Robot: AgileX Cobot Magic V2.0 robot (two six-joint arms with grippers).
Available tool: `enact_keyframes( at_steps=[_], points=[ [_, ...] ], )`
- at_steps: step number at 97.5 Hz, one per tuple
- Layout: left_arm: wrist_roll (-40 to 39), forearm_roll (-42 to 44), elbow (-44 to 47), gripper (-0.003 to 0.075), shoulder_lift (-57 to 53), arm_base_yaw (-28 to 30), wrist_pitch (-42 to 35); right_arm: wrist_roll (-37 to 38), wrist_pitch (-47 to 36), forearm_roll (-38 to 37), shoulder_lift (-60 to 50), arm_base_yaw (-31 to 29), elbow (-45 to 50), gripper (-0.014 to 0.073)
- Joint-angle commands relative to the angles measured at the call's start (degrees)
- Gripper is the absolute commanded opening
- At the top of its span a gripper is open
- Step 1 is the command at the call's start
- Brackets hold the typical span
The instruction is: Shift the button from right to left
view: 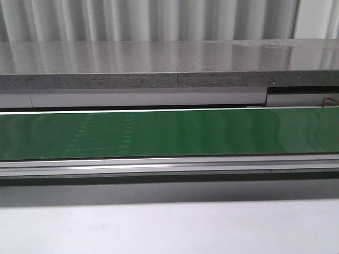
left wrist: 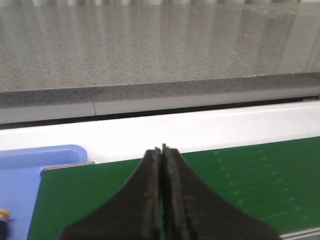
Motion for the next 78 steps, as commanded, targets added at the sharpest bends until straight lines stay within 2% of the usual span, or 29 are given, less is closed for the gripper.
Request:
enact_keyframes(
  at_steps=[1,15,25,46,78],
  points=[
    [-0.01,-1.73,-1.58,-0.0020,0.09,-0.44,-3.72,-0.40,-4.14,0.58,0.19,0.01,-1.43,-0.0068],
    [-0.30,0.79,-1.15,-0.0020,0.00,-2.18,-6.25,-0.40,-4.14,0.58,0.19,0.01,-1.43,-0.0068],
    [-4.56,5.87,0.35,-0.0020,-0.77,-4.80,-10.70,-0.40,-4.14,0.58,0.19,0.01,-1.43,-0.0068],
    [-18.47,18.45,7.78,-0.0020,-5.18,-8.71,-22.70,-0.40,-4.14,0.58,0.19,0.01,-1.43,-0.0068],
    [-44.71,44.47,19.86,-0.0020,-15.24,-8.72,-26.14,-0.40,-4.14,0.58,0.19,0.01,-1.43,-0.0068]
  ],
)
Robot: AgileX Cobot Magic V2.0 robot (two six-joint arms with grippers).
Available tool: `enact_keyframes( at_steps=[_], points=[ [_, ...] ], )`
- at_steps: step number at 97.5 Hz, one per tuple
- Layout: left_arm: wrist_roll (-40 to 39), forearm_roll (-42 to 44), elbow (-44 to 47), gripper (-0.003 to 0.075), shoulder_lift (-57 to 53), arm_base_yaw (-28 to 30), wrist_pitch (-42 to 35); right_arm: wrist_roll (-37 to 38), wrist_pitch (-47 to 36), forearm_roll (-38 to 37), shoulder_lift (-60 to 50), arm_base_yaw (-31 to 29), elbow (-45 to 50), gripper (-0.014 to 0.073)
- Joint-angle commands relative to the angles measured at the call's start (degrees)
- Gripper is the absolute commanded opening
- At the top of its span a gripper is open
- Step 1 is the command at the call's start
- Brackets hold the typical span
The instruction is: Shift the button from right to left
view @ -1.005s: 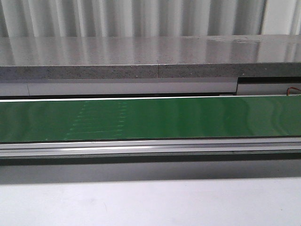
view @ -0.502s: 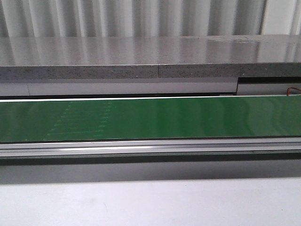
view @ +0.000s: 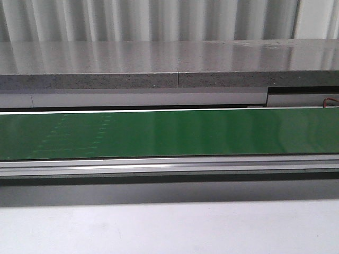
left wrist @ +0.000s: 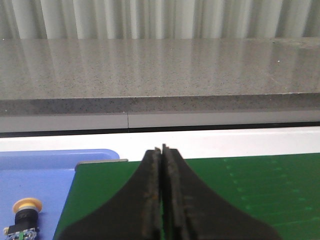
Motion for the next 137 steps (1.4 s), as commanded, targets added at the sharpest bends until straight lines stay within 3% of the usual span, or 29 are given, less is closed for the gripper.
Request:
enact_keyframes(
  at_steps=[1,10,67,137],
  points=[
    [-7.76,7.16,0.91,-0.0020,-2.12,-0.49,-5.35,-0.40,-4.14,0.58,0.19,0.01,-1.43,-0.0068],
    [-10.86,10.16,3.60,-0.0020,-5.31,-0.49,-5.25,-0.40,-4.14,0.58,0.19,0.01,-1.43,-0.0068],
    [-11.30,9.93,13.49,-0.0020,-20.45,-0.24,-5.14,-0.40,-4.14,0.75,0.19,0.01,-1.43,-0.0068],
    [-11.42,7.55,13.49,-0.0020,-20.34,2.96,-4.80,-0.40,-4.11,0.74,0.25,0.01,-1.43,-0.0068]
  ],
)
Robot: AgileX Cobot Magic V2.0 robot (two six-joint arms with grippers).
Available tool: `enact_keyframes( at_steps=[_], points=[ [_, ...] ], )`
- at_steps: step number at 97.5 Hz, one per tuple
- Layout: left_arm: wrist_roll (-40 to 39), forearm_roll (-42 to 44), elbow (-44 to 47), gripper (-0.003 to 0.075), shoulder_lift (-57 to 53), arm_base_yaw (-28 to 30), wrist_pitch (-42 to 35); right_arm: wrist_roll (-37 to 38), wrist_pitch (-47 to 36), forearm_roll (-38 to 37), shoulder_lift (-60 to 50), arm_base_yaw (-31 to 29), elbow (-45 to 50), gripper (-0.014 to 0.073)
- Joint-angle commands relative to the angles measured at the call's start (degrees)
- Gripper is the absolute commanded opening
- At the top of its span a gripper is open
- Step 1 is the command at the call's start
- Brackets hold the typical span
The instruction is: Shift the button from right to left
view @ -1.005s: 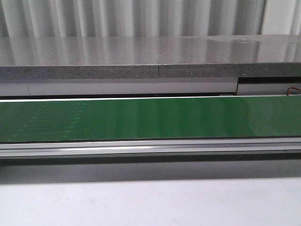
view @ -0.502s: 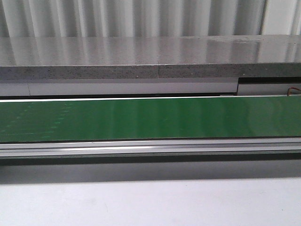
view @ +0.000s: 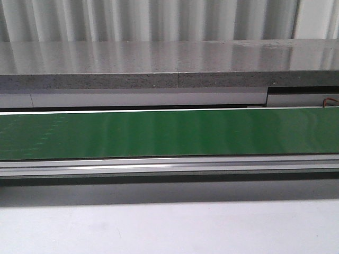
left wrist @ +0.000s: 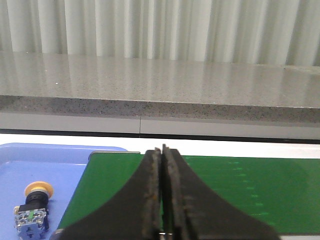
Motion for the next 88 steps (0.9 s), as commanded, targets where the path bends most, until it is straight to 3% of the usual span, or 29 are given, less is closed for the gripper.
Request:
enact_keyframes(
  at_steps=[1,67,88],
  points=[
    [-0.50,-0.52,1.46,-0.0020,-1.95,0.13,-4.44,-0.40,-4.11,0.74,0.25,0.01,-1.43,-0.0068],
    [-0.50,-0.52,1.46,-0.0020,-1.95,0.13,-4.44,-0.40,-4.11,0.74,0.25,0.01,-1.43,-0.0068],
    [-0.50,-0.52,1.46,-0.0020,-1.95,0.13,-4.44,2.49,-5.19,-3.18,-0.28,0.07,-0.81,-0.0068]
  ],
)
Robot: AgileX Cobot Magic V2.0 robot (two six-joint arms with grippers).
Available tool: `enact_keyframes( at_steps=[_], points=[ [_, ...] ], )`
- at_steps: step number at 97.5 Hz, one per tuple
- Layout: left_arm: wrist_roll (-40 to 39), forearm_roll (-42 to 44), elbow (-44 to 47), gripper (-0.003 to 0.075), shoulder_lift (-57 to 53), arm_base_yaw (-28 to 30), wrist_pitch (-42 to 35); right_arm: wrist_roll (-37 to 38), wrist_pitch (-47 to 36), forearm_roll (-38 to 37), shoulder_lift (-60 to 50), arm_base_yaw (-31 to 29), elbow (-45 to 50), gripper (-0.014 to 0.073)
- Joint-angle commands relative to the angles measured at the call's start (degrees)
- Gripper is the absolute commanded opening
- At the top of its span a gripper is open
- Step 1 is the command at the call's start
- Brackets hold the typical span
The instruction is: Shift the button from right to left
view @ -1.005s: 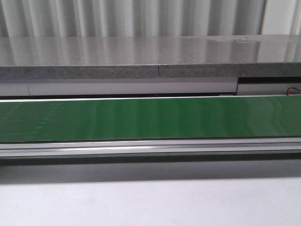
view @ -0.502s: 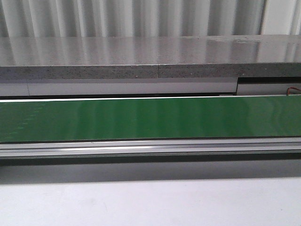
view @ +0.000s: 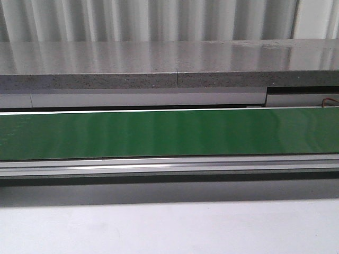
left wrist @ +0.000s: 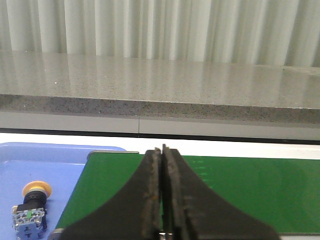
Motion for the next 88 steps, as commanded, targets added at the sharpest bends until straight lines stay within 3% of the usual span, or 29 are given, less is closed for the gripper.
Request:
enact_keyframes(
  at_steps=[1,33,54,88],
  points=[
    [-0.38,-0.38,1.46,-0.0020,-1.95,0.13,-4.44,2.23,-5.01,-2.12,-0.21,0.07,-1.01,-0.0068],
    [-0.38,-0.38,1.46,-0.0020,-1.95,0.13,-4.44,22.72,-15.19,-17.93,-8.12,3.09,9.43,-0.0068],
    [-0.38,-0.38,1.46,-0.0020,-1.95,0.13,-4.44,23.98,-21.41,-20.47,-14.42,5.74,16.97,-0.0068],
    [-0.38,-0.38,1.46,-0.0020,-1.95,0.13,-4.44,24.03,-23.52,-20.54,-22.18,5.74,24.30,-0.0068]
  ],
)
